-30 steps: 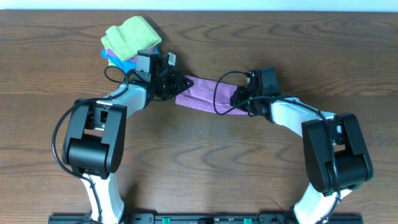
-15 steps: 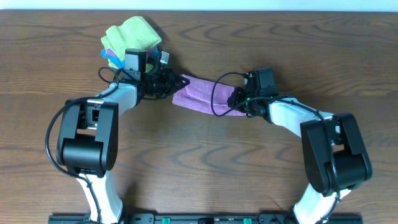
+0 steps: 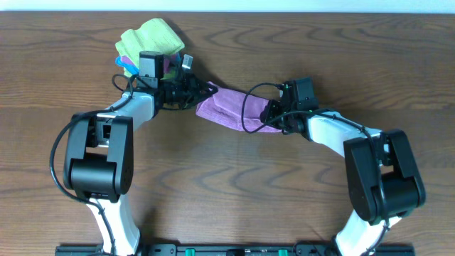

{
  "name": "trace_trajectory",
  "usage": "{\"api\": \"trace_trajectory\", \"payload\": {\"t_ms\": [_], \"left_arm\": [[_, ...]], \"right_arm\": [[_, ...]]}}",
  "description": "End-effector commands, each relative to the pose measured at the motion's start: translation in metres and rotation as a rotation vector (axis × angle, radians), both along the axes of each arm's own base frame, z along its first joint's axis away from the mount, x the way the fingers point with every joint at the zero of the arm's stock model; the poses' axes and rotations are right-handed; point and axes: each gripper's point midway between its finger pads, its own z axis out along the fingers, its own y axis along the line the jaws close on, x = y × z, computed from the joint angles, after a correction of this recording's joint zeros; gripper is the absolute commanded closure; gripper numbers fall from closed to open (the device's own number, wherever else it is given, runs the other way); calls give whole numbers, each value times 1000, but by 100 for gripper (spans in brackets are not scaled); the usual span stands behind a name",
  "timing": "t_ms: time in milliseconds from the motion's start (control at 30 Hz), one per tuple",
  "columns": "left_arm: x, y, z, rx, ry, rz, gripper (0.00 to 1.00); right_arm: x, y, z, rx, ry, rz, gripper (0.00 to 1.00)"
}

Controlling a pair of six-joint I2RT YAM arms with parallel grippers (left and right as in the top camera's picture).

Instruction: Fold the cloth

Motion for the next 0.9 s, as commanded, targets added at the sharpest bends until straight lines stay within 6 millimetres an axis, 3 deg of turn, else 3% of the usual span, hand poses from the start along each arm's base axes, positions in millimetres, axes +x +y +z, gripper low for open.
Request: {"api": "trace_trajectory", "payload": {"t_ms": [0, 100, 200, 600, 767, 867], "left_arm": [[14, 14, 22, -29, -52, 17, 87], [16, 19, 23, -33, -53, 26, 76], [19, 27, 23, -34, -54, 41, 72], [17, 41, 29, -77, -57, 31, 70], [18, 40, 28, -65, -64, 34, 67], [16, 32, 28, -61, -67, 19, 64]], "right_arm": [[-11, -24, -26, -131, 44, -38, 99], [-11, -24, -26, -131, 44, -38, 98], [-11, -24, -26, -131, 43, -38, 98], [-11, -24, -26, -131, 43, -38, 99], [-11, -24, -25, -138, 32, -13, 99], [-11, -12, -14, -97, -11, 83, 99]]}}
